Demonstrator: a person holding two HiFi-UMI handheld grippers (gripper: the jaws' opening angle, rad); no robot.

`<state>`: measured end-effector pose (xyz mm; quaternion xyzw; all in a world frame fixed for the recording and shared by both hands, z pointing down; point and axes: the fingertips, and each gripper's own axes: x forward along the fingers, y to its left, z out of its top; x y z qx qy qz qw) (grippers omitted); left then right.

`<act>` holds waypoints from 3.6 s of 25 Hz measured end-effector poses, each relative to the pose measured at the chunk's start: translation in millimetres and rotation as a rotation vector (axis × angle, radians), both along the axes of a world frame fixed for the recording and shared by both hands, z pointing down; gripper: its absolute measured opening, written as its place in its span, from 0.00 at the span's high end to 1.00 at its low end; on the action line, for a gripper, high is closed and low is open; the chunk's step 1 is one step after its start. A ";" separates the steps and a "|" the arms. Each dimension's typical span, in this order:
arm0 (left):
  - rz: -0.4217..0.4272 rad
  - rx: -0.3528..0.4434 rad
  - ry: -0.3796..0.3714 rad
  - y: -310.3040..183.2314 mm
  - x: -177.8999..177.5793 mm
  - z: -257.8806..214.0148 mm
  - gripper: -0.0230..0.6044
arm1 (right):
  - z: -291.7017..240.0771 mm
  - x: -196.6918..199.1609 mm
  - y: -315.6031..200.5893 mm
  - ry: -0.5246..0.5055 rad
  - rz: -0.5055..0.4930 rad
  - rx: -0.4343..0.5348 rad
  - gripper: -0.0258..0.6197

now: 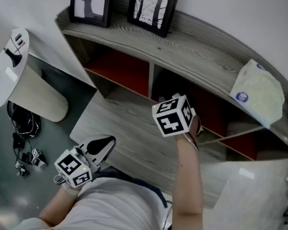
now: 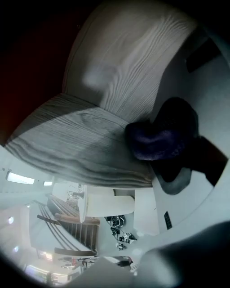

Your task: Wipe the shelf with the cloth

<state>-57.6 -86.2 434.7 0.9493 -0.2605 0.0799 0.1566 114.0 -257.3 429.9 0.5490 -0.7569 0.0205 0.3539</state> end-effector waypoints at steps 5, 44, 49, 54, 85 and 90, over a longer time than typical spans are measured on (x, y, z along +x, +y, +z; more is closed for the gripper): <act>0.013 0.002 -0.002 1.4 3.6 -0.6 0.94 | 0.4 -4.6 25.6 0.006 0.002 0.014 0.78; 0.113 0.004 -0.011 9.9 25.7 2.0 0.94 | -6.4 166.1 145.8 -0.128 0.560 0.128 0.78; 0.130 0.003 -0.012 11.0 30.6 2.2 0.94 | -13.9 174.7 151.3 -0.395 0.639 0.242 0.78; 0.151 0.006 -0.016 12.1 37.5 1.4 0.94 | -25.3 170.8 156.3 -0.724 0.660 0.359 0.79; 0.134 0.003 -0.028 10.4 33.7 3.6 0.94 | -142.8 205.2 186.7 -1.704 0.602 1.008 0.79; 0.132 0.006 -0.029 11.7 33.5 3.6 0.94 | -158.7 211.4 180.1 -1.706 0.552 1.079 0.79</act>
